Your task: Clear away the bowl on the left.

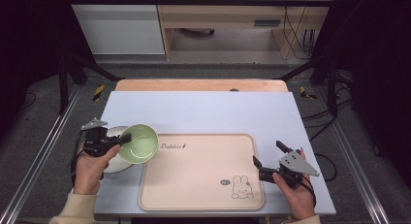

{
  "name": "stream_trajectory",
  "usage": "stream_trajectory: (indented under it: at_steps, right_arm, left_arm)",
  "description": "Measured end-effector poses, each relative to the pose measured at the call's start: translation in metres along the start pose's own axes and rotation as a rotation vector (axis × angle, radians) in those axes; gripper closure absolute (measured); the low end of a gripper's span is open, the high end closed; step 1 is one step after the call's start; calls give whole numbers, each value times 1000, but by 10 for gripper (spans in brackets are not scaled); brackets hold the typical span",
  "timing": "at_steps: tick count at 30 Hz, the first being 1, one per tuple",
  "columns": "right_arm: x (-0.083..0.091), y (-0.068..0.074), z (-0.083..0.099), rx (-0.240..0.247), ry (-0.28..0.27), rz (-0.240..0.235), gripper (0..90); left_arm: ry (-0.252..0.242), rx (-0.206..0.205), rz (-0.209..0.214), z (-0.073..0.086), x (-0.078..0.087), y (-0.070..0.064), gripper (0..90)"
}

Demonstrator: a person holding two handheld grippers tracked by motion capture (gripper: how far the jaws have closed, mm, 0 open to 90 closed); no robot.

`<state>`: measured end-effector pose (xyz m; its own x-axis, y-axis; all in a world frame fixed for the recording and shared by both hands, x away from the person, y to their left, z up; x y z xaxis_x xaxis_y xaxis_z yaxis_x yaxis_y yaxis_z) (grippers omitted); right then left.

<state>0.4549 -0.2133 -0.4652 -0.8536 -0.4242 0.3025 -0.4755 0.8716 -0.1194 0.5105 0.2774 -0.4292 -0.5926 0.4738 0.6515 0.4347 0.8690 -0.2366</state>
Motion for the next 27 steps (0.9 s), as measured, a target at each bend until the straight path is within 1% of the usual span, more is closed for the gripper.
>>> stream_trajectory:
  at_steps: [1,3,5,7,8,11,13,17,18,19,20,24,27]
  right_arm:
    - [0,0,0,0,0,0,59]
    - [-1,1,0,2,-1,-3,59]
    - [-2,0,0,-1,-1,-5,58]
    - [-2,0,0,-3,-1,-6,56]
    - [-1,-1,-1,0,-7,-7,54]
    - [-2,0,-3,-9,-28,-20,52]
    - [-3,1,-3,-4,-28,-22,52]
    - [-4,2,-2,9,-27,-27,53]
    - [-5,2,-2,8,-27,-29,53]
    - [-5,2,-2,8,-27,-29,53]
    - [-5,2,-2,8,-27,-30,53]
    - [-4,2,-2,2,-28,-31,52]
    - [-4,2,-2,3,-27,-30,53]
  left_arm:
    - [0,0,0,0,0,0,829]
    - [3,-8,1,0,-2,-4,829]
    - [6,-11,15,1,-5,-8,830]
    - [5,-12,17,1,-6,-9,829]
    - [11,-20,24,1,-9,-13,829]
    - [20,-26,28,4,-14,-19,829]
    - [29,-36,41,5,-18,-24,829]
    - [39,-58,51,5,-22,-33,829]
    - [39,-60,55,4,-23,-36,830]
    - [39,-60,55,4,-23,-36,829]
    - [37,-66,62,4,-25,-41,829]
    - [40,-71,86,5,-31,-52,829]
    - [61,-99,98,6,-35,-61,829]
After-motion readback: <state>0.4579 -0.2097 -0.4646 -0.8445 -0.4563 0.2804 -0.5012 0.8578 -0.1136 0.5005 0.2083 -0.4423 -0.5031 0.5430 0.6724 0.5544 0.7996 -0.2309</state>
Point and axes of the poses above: each handheld gripper's, and its own axes: x roughly backward along the jaws, z roughly out of its underside, y roughly to its left, the point moved 5 cm from there along -x, roughly forward along the jaws, and after that the axes turned 5 degrees about y, right-handed, at the moved point
